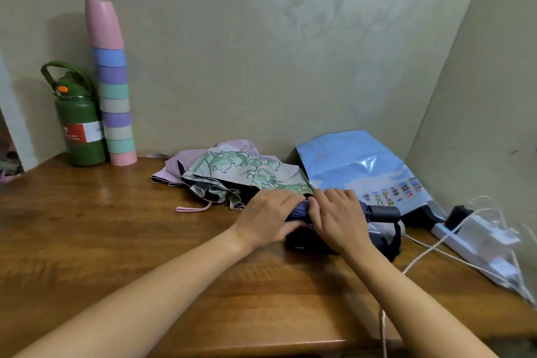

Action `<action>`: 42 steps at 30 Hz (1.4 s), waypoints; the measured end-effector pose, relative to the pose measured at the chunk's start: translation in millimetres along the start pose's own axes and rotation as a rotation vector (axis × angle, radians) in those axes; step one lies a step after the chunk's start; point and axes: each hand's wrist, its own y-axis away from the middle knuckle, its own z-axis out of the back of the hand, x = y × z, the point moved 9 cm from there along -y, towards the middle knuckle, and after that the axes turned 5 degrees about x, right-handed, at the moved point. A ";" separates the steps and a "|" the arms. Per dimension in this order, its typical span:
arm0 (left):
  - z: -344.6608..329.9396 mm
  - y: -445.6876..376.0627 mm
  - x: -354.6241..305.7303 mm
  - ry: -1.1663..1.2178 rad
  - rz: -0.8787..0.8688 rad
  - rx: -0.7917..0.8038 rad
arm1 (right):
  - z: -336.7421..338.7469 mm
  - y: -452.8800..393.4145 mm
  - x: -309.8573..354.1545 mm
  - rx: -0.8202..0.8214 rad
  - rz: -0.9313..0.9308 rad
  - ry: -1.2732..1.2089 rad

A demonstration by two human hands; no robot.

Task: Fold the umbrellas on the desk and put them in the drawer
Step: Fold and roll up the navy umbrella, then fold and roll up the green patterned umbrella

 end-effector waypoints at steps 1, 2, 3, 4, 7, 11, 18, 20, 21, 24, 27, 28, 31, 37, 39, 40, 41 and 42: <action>-12.1 -11.7 -7.2 0.019 0.023 0.031 | -4.8 4.1 -16.1 0.023 -0.034 0.003; -23.7 -22.4 -14.4 0.042 0.058 0.064 | -11.0 8.6 -31.3 0.050 -0.063 0.006; -33.7 -31.6 -21.9 0.063 0.101 0.094 | -17.9 13.0 -45.4 0.082 -0.088 0.011; -44.3 -38.3 -28.5 0.083 0.152 0.132 | -26.3 18.4 -57.4 0.121 -0.105 0.015; -83.5 -40.6 -41.5 0.068 0.308 0.285 | -52.1 36.1 -73.8 0.233 -0.099 0.006; -109.4 -27.8 -44.4 -0.047 0.335 0.324 | -64.6 38.8 -78.3 0.315 -0.153 -0.023; -91.3 -28.4 -34.6 0.077 0.233 0.283 | -62.5 31.9 -73.9 0.292 -0.327 -0.091; -73.5 -23.5 -16.3 0.154 0.235 0.236 | -61.6 20.3 -63.9 0.244 -0.348 -0.119; -65.4 -18.5 -3.6 0.180 0.259 0.211 | -59.9 11.8 -55.0 0.200 -0.335 -0.130; -49.9 8.4 39.2 0.155 0.340 0.174 | -60.9 -18.7 -10.3 0.153 -0.256 -0.207; -40.4 42.9 77.2 0.114 0.393 0.183 | -77.8 -47.9 44.1 0.264 -0.114 -0.274; -37.7 53.9 87.5 0.110 0.402 0.194 | -85.7 -54.5 60.0 0.325 -0.090 -0.275; -31.2 81.6 106.0 0.115 0.358 0.245 | -118.6 -60.9 87.8 0.616 -0.251 -0.318; -2.5 119.4 117.1 0.126 0.292 0.127 | -160.0 -57.0 107.5 0.729 -0.544 -0.472; 8.4 125.1 119.4 0.109 0.302 0.084 | -164.3 -54.5 108.6 0.725 -0.601 -0.497; 13.5 126.5 120.1 0.088 0.295 0.077 | -165.3 -54.3 108.4 0.708 -0.622 -0.512; 18.7 127.6 121.3 0.073 0.283 0.072 | -165.4 -53.7 107.1 0.687 -0.661 -0.538; 24.8 128.6 123.1 0.065 0.272 0.061 | -165.5 -53.4 104.9 0.672 -0.707 -0.567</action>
